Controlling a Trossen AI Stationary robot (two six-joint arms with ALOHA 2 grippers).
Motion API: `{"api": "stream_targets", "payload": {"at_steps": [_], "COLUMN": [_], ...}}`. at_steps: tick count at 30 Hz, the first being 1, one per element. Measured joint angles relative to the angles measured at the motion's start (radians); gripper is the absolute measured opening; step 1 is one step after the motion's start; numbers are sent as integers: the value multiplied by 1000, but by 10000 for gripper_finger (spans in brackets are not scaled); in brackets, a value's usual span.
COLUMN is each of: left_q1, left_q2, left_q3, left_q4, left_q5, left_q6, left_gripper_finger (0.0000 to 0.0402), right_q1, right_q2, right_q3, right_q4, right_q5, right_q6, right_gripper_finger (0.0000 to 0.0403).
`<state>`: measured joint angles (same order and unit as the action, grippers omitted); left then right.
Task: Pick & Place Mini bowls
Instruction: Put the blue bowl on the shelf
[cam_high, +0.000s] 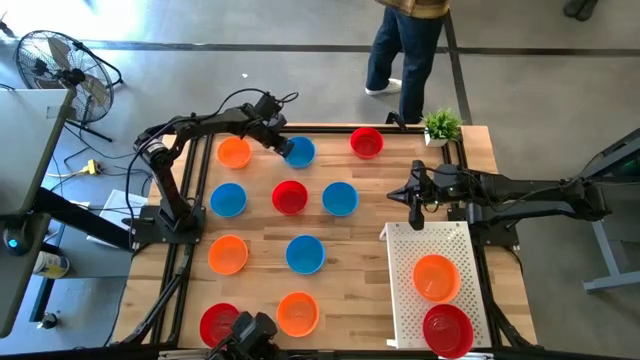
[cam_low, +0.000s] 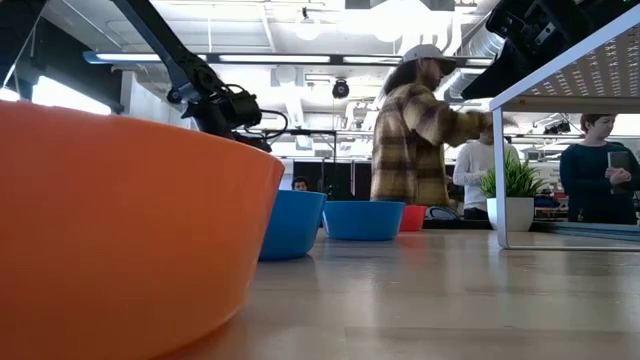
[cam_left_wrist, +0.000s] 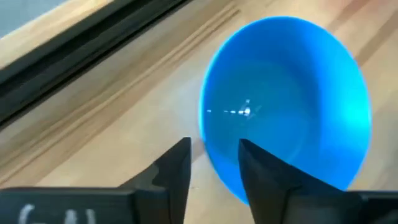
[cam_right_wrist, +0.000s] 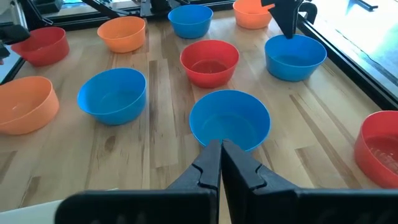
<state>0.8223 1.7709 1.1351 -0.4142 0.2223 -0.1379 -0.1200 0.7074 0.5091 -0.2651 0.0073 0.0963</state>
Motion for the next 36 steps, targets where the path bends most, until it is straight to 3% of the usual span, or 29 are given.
{"api": "stream_targets", "payload": {"at_steps": [6,16,23,31,36], "left_q1": [-8,-47,-58,-185,-264], "left_q2": [15,46,26,21,21], "left_q3": [0,5,115,252,326], "left_q4": [14,39,-75,-111,-112], "left_q5": [5,-19,-82,-229,-250], "left_q6": [2,20,-13,-60,-91], "left_gripper_finger": [121,7,4,2,2], "right_q1": [0,0,-18,-91,-150], "right_q2": [0,0,0,45,125], "right_q3": [0,0,0,0,0], "right_q4": [0,1,9,69,177], "right_q5": [0,0,36,99,91], "right_q6": [0,14,165,394,466], "right_gripper_finger": [2,2,3,3,16]}}
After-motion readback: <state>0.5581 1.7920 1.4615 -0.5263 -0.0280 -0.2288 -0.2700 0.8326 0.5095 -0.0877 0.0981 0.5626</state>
